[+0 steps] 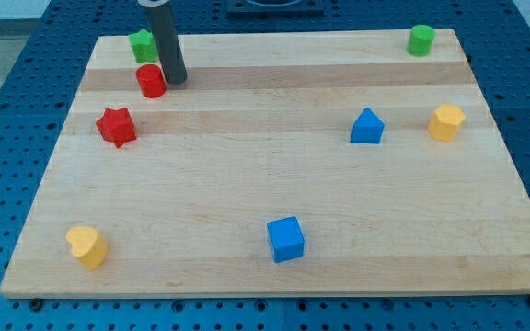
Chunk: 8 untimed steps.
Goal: Move your arm towards the top left corner
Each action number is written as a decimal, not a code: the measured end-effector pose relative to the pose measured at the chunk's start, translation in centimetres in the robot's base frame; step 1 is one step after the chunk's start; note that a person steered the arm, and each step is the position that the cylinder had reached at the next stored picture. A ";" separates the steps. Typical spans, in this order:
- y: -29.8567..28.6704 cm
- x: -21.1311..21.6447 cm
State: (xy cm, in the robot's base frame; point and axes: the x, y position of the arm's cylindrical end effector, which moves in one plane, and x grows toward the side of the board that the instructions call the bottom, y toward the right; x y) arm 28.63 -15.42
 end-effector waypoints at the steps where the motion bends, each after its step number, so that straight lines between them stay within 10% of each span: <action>1: 0.0 -2.4; 8: -13.9 -2.6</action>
State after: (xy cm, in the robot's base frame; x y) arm 26.07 -29.28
